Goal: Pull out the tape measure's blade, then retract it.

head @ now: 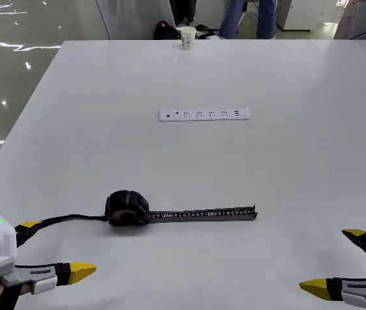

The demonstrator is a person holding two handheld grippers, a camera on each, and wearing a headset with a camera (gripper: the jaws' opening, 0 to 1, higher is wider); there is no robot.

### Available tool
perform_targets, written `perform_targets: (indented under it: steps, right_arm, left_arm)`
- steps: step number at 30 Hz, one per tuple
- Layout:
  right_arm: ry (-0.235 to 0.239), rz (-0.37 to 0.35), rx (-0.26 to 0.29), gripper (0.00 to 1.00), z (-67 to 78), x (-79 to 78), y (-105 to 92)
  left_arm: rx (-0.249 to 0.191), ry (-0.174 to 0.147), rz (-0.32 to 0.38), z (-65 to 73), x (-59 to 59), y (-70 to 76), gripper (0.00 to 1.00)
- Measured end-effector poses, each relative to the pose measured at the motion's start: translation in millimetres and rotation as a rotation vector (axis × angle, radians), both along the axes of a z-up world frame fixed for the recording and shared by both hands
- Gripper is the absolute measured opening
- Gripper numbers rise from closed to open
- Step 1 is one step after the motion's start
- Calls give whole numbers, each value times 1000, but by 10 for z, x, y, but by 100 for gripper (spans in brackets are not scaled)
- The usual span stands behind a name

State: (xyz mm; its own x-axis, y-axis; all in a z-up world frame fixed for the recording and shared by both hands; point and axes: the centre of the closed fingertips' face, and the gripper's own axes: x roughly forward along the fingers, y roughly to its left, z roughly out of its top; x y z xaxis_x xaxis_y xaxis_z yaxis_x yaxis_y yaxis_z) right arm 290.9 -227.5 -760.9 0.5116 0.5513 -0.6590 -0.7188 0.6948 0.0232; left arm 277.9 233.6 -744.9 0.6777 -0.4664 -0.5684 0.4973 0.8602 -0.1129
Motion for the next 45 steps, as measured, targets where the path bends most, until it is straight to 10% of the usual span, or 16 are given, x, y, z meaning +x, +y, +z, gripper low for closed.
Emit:
perform_targets:
  steps: [26,45]
  right_arm:
    - [-1,23,-27,99,17,25,-25]
    - [34,99,-105,99,140,345,-47]
  left_arm:
    - [25,-5,21,22,13,42,99]
    - [15,-17,-19,240,194,-281,99]
